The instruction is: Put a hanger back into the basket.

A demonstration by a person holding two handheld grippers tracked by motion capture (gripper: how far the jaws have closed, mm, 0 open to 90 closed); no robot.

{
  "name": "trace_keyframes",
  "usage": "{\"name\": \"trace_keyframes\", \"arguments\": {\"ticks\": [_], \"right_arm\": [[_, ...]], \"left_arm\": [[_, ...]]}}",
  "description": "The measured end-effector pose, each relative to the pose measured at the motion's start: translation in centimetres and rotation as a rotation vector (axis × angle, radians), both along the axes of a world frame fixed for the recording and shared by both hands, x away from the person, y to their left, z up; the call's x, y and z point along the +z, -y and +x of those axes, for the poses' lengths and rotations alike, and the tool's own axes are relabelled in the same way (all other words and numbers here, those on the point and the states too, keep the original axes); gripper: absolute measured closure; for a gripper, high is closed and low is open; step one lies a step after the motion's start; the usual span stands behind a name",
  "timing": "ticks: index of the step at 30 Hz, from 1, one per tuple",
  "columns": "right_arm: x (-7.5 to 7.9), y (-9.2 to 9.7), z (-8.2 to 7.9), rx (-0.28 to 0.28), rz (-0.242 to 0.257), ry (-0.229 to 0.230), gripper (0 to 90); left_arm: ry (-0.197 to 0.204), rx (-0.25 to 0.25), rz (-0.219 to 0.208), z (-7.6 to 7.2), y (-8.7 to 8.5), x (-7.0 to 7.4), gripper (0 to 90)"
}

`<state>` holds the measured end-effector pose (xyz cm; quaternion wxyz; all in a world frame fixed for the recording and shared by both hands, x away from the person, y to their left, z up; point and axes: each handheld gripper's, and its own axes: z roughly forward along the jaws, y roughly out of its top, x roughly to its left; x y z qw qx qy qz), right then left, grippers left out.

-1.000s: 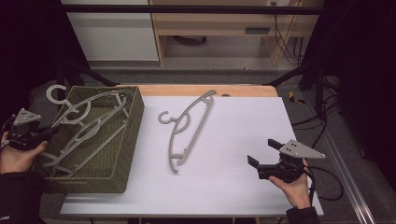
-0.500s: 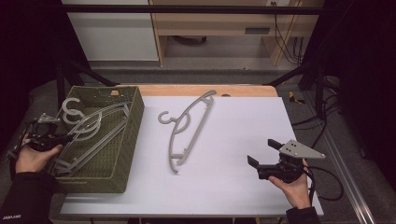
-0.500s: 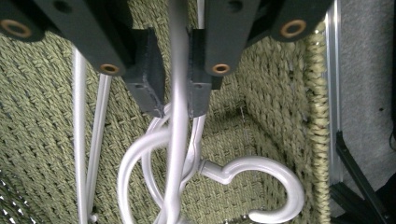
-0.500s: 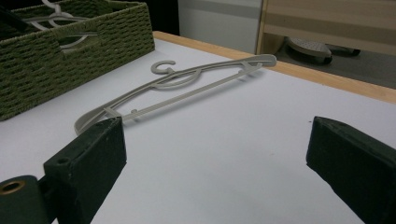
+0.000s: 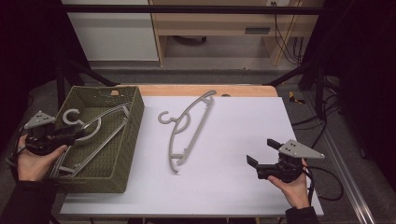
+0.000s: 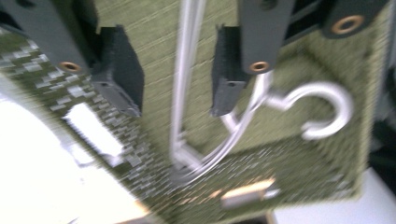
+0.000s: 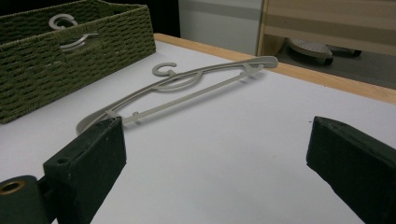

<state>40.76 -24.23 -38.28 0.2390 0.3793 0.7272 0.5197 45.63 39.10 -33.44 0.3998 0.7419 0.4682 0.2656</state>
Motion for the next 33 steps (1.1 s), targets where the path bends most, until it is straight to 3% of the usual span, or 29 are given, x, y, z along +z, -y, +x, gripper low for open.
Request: {"name": "trace_keyframes", "arguments": {"ticks": [6, 14, 18, 20, 27, 33], "right_arm": [[-0.1, 0.1, 0.0, -0.006, -0.002, -0.002, 5.0], [-0.1, 0.3, -0.1, -0.008, -0.001, 0.0, 4.9], [-0.1, 0.4, -0.1, -0.014, 0.003, -0.001, 4.9], [-0.1, 0.4, -0.1, -0.016, 0.003, -0.003, 4.9], [-0.2, 0.4, -0.1, -0.017, 0.002, -0.004, 4.9], [-0.2, 0.4, -0.2, -0.015, 0.001, -0.003, 4.9]], "left_arm": [[0.079, -0.068, -0.095, -1.1, 3.1, 0.8, 36.8], [0.119, -0.153, -0.137, -1.6, 8.1, 0.9, 22.1], [0.136, -0.188, -0.135, -1.9, 10.6, 0.7, 15.2], [0.134, -0.207, -0.14, -1.9, 12.0, 0.5, 11.5], [0.122, -0.246, -0.137, -1.5, 15.3, -0.1, 10.9], [0.075, -0.281, -0.088, -0.4, 18.4, -1.6, 12.0]]}}
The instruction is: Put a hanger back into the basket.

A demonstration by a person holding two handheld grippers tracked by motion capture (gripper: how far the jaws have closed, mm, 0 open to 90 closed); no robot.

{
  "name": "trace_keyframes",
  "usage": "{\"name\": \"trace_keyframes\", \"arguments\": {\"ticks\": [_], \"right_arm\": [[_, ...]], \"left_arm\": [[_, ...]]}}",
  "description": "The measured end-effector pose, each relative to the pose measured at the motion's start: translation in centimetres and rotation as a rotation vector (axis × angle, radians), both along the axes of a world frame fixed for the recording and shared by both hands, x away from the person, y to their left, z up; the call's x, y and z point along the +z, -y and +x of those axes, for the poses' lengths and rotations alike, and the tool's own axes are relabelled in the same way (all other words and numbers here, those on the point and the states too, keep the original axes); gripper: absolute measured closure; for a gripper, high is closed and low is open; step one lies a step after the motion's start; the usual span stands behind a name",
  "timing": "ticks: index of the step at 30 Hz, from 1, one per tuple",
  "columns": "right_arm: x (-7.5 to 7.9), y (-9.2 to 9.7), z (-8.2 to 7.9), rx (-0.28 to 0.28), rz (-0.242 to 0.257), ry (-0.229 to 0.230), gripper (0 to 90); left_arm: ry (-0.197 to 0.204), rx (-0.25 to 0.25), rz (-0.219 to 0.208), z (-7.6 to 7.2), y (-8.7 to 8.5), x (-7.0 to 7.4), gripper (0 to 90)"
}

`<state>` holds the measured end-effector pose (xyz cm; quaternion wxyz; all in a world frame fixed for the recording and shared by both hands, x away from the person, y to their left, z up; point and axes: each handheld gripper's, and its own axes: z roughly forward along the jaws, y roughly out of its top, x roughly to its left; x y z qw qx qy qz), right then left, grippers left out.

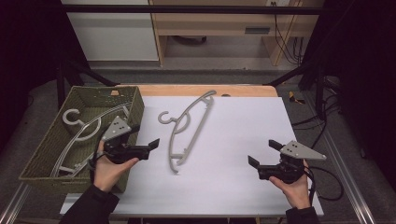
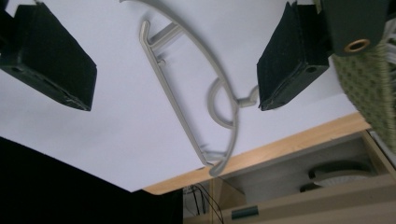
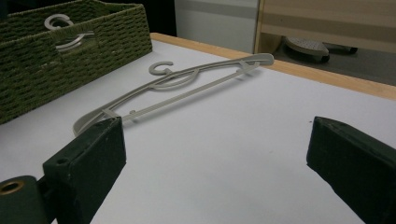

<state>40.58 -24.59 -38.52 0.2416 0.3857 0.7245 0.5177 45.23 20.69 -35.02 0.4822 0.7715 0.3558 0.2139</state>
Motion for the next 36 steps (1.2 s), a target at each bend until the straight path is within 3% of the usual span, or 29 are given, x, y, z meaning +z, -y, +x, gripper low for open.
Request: {"name": "trace_keyframes", "arguments": {"ticks": [5, 8, 10, 13, 15, 17, 23, 26, 32, 36], "right_arm": [[-0.1, 0.0, 0.0, -0.004, -0.002, -0.006, 5.0], [-0.1, 0.0, -0.1, -0.003, 0.0, -0.005, 5.0], [-0.1, 0.0, -0.1, -0.002, -0.001, -0.002, 5.0], [-0.1, -0.1, -0.1, 0.004, 0.003, -0.004, 5.0], [-0.1, 0.0, 0.0, 0.004, -0.001, -0.008, 5.0], [-0.2, 0.0, 0.0, 0.004, 0.001, -0.007, 5.0], [-0.1, -0.1, 0.0, 0.009, 0.004, -0.007, 5.0], [-0.2, -0.1, 0.0, 0.009, 0.003, -0.008, 5.0], [-0.2, -0.3, 0.0, 0.008, -0.003, -0.01, 5.1], [-0.2, -0.6, 0.0, 0.016, -0.01, -0.007, 5.1]], "left_arm": [[-0.054, 0.006, 0.042, 1.8, 2.2, -1.7, 13.4], [-0.086, 0.035, 0.054, 2.9, 3.5, -3.1, 14.7], [-0.097, 0.048, 0.085, 3.7, 4.2, -4.0, 16.0], [-0.153, 0.06, 0.077, 4.8, 4.9, -5.5, 17.5], [-0.165, 0.084, 0.127, 5.6, 5.4, -6.5, 19.4], [-0.194, 0.096, 0.142, 6.4, 5.7, -7.4, 20.9], [-0.257, 0.146, 0.194, 8.5, 6.1, -10.0, 31.4], [-0.272, 0.18, 0.168, 9.1, 5.7, -10.9, 37.5], [-0.282, 0.188, 0.213, 9.4, 5.4, -11.7, 48.2], [-0.296, 0.187, 0.215, 9.4, 5.4, -12.1, 54.5]]}}
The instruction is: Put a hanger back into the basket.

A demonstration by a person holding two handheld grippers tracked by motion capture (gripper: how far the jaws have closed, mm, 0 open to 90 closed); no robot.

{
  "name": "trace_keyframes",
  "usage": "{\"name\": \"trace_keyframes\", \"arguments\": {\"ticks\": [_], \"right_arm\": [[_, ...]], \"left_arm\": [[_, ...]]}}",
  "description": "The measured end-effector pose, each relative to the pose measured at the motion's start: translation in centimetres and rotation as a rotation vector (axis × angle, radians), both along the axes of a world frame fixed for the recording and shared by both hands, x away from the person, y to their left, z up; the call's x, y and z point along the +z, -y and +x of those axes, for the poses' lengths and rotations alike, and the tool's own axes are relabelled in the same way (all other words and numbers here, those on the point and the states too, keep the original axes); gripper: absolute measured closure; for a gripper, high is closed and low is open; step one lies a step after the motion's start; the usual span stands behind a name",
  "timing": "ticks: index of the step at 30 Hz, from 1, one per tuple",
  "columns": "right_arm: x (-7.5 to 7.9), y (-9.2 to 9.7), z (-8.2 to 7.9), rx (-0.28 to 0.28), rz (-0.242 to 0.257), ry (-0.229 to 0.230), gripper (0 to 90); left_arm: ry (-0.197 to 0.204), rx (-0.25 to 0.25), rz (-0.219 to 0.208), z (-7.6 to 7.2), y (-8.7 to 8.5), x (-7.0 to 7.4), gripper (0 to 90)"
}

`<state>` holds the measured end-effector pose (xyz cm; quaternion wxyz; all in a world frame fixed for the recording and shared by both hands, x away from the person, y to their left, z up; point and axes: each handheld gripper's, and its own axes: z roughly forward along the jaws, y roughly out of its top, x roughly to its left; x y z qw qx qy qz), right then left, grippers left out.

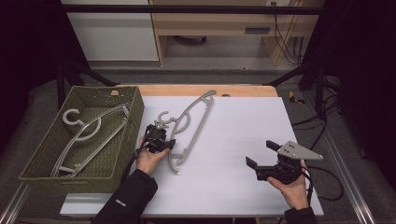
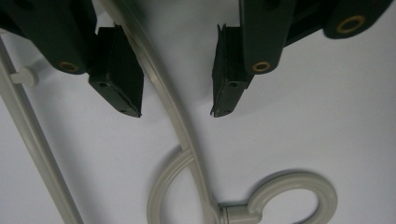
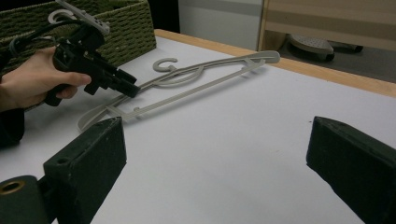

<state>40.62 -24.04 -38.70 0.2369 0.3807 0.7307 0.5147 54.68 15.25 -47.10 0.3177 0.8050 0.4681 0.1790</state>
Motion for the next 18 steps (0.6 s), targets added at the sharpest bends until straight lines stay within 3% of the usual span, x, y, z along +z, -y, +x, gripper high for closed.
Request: {"name": "trace_keyframes", "arguments": {"ticks": [4, 7, 12, 18], "right_arm": [[-0.07, -0.08, 0.06, 0.002, 0.0, -0.004, 5.1], [-0.11, -0.08, 0.06, 0.003, -0.001, -0.005, 5.0], [-0.03, -0.12, -0.01, 0.005, 0.002, -0.006, 5.1], [-0.13, -0.09, 0.06, 0.009, -0.003, -0.006, 5.1]], "left_arm": [[-0.011, -0.009, -0.006, -0.13, 0.11, 0.0, 61.0], [-0.014, -0.013, -0.005, -0.23, 0.39, 0.08, 71.2], [-0.033, -0.006, -0.019, -0.05, 0.24, 0.24, 72.7], [-0.037, 0.0, 0.02, -0.22, -0.36, 0.48, 75.8]]}}
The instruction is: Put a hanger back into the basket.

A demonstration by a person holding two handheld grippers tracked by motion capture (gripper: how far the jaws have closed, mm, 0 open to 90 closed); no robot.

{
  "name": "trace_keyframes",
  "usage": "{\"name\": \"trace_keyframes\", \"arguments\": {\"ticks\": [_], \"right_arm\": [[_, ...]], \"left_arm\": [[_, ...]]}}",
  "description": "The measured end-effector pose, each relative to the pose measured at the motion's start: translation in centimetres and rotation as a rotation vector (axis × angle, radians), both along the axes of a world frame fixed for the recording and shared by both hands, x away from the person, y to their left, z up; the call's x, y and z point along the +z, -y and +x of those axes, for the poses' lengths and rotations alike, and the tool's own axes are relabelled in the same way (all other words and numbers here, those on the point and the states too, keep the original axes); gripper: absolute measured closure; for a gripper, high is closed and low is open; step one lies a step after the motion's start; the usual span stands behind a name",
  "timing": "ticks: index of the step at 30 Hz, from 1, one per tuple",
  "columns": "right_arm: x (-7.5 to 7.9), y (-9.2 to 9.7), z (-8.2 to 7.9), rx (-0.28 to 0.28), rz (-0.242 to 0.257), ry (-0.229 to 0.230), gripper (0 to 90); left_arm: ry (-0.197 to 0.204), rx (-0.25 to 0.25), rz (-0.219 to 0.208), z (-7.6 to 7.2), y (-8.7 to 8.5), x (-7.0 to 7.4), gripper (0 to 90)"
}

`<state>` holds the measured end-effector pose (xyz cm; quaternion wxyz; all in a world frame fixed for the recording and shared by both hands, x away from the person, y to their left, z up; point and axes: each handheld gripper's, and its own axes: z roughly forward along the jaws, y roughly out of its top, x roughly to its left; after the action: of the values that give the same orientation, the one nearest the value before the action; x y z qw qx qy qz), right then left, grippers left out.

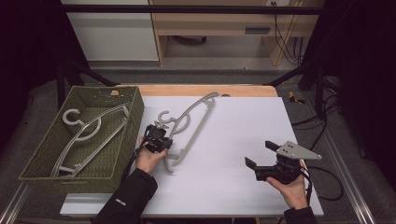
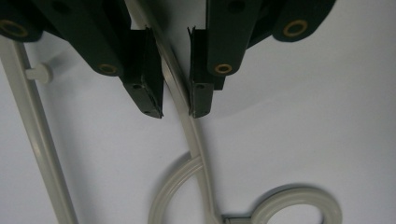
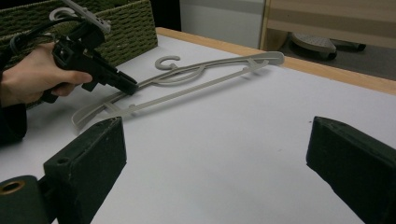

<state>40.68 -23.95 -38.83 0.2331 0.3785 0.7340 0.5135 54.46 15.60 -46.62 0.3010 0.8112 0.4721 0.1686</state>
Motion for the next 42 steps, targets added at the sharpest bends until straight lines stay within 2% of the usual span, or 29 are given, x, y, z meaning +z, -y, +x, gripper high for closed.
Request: {"name": "trace_keyframes", "arguments": {"ticks": [5, 10, 11, 13, 15, 16, 18, 20, 21, 23, 25, 27, 28, 33, 42], "right_arm": [[0.1, 0.0, -0.1, -0.004, 0.008, -0.001, 5.2], [0.1, 0.1, -0.1, -0.001, 0.008, 0.0, 5.3], [0.1, 0.1, -0.1, -0.002, 0.004, 0.003, 5.2], [0.1, 0.1, -0.1, -0.001, 0.006, 0.003, 5.3], [0.1, 0.1, -0.1, -0.003, 0.005, 0.006, 5.3], [0.1, 0.1, -0.1, 0.001, 0.004, 0.004, 5.3], [0.1, 0.1, -0.1, -0.003, 0.003, 0.001, 5.3], [0.1, 0.0, -0.1, -0.003, 0.004, 0.0, 5.3], [0.1, 0.0, -0.1, -0.006, 0.006, 0.0, 5.3], [0.1, 0.0, -0.2, 0.0, 0.003, -0.001, 5.3], [0.2, 0.0, -0.2, 0.001, 0.001, 0.005, 5.3], [0.2, 0.0, -0.2, -0.003, 0.007, 0.002, 5.3], [0.2, 0.0, -0.2, -0.002, 0.005, 0.005, 5.3], [0.1, -0.1, -0.2, -0.003, 0.004, 0.0, 5.3], [0.1, -0.1, -0.2, 0.0, 0.003, -0.001, 5.3]], "left_arm": [[-0.011, -0.018, 0.008, -0.6, -0.5, 0.2, 78.4], [-0.005, -0.089, 0.012, -1.5, -0.2, 0.2, 81.8], [-0.002, -0.105, 0.031, -1.7, -0.1, 0.2, 81.8], [0.001, -0.115, 0.044, -2.0, -0.1, 0.2, 81.8], [-0.011, -0.116, 0.038, -2.1, -0.2, 0.3, 81.2], [-0.008, -0.121, 0.054, -2.3, -0.2, 0.5, 80.2], [-0.014, -0.126, 0.044, -2.6, -0.3, 0.9, 69.6], [-0.016, -0.131, 0.046, -2.9, -0.3, 1.4, 65.8], [-0.03, -0.134, 0.051, -3.2, -0.4, 1.6, 64.4], [-0.032, -0.14, 0.067, -3.5, -0.4, 1.6, 61.9], [-0.054, -0.152, 0.08, -3.9, -0.5, 1.6, 59.1], [-0.049, -0.146, 0.112, -4.3, -0.4, 1.4, 59.6], [-0.048, -0.146, 0.115, -4.3, -0.5, 1.4, 60.1], [-0.072, -0.111, 0.111, -4.2, -0.8, 1.0, 64.3], [-0.092, -0.104, 0.093, -4.2, -1.0, 0.7, 73.8]]}}
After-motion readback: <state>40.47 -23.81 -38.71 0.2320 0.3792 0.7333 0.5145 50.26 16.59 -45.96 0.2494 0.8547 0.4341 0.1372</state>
